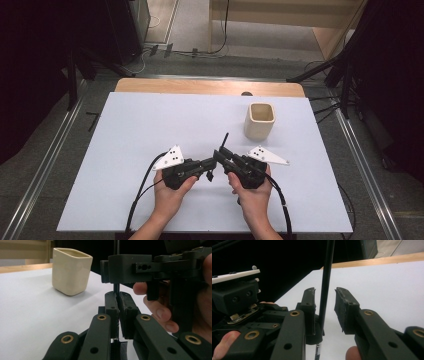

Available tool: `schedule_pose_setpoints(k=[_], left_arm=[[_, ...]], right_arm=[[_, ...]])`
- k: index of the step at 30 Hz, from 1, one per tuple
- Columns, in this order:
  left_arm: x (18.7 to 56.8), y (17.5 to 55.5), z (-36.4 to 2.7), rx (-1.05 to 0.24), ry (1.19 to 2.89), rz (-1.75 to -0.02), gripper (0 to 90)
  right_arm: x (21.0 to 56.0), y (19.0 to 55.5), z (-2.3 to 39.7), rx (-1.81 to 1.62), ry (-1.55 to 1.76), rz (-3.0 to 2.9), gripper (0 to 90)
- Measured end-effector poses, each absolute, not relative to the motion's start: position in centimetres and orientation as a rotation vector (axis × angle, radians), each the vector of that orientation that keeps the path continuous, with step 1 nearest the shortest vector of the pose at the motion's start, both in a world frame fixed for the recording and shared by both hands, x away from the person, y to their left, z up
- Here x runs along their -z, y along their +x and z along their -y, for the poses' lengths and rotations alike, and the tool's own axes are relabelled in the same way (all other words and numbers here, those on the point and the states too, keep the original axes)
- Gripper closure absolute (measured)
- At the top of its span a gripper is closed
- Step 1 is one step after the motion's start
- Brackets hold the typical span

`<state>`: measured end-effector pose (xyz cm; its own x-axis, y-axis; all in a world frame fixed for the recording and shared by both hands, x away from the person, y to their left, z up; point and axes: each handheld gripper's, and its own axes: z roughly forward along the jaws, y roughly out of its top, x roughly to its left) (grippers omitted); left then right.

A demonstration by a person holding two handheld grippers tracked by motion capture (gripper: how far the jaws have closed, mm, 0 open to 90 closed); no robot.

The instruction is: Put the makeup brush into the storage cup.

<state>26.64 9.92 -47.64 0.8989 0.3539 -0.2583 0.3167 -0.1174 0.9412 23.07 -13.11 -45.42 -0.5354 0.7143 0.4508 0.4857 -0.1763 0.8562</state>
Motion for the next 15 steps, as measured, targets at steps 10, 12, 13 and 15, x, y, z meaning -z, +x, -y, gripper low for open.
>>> schedule_pose_setpoints(k=[10,12,13,15], left_arm=[[47.79,26.65,-9.79,-0.021,1.717,-0.507,87.1],[47.81,26.69,-9.76,-0.019,1.719,-0.507,86.6],[47.85,26.72,-9.75,-0.016,1.717,-0.508,86.0],[47.92,26.86,-9.81,-0.005,1.721,-0.525,76.6]], right_arm=[[45.49,22.98,13.17,-1.821,1.398,-1.87,87.2],[45.5,23.0,13.22,-1.816,1.386,-1.879,87.2],[45.5,23.01,13.23,-1.813,1.382,-1.882,87.2],[45.43,22.93,13.2,-1.791,1.36,-1.88,87.2]])
